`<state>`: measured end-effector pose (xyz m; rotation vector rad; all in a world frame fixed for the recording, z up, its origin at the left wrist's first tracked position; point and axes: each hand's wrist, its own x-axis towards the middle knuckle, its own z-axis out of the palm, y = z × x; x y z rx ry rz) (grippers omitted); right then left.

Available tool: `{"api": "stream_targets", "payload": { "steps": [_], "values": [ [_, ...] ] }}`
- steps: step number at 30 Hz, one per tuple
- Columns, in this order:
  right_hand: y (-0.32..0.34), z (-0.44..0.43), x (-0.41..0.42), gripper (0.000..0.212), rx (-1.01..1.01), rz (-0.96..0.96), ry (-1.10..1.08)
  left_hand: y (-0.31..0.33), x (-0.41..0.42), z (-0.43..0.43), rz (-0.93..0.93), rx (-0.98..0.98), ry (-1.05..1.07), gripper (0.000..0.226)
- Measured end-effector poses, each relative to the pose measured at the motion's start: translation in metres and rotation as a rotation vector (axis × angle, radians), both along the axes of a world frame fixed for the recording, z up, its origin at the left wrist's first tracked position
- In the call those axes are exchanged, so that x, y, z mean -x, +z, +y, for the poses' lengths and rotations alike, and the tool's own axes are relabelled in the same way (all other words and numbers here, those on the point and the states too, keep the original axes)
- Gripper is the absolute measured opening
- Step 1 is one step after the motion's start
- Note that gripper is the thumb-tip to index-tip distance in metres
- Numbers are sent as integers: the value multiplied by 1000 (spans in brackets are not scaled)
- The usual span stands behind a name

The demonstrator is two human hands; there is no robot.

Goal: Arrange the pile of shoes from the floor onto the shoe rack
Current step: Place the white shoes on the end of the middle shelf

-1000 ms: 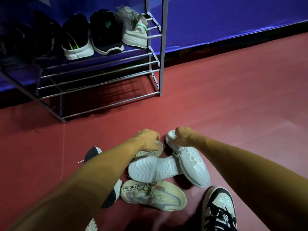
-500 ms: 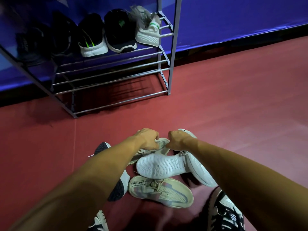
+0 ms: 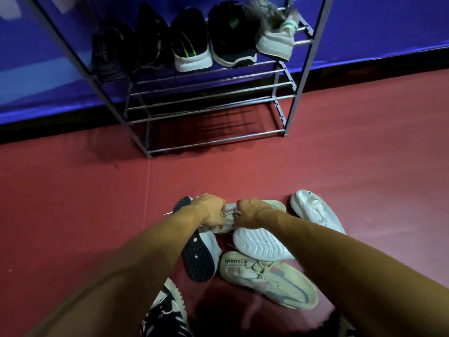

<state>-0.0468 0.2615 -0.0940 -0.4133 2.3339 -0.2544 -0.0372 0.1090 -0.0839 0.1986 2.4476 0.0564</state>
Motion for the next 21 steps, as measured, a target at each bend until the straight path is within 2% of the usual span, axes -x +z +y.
{"api": "stream_targets", "payload": {
  "steps": [4, 8, 13, 17, 21],
  "values": [
    [-13, -30, -5, 58, 42, -14, 38, -8, -10, -32, -32, 55, 17, 45],
    [-25, -63, -9, 46, 106, -29, 110, -16, -21, -60, -33, 99, 32, 42],
    [-39, -87, -11, 52, 115, -51, 37, -26, -33, -88, -85, 117, 77, 42],
    [-45, -97, -12, 58, 100, 30, 62, -35, -47, -103, -140, 148, 121, 41],
    [-50, -103, -14, 50, 70, 84, 102, -45, -63, -100, -192, 108, 186, 57]
  ]
}}
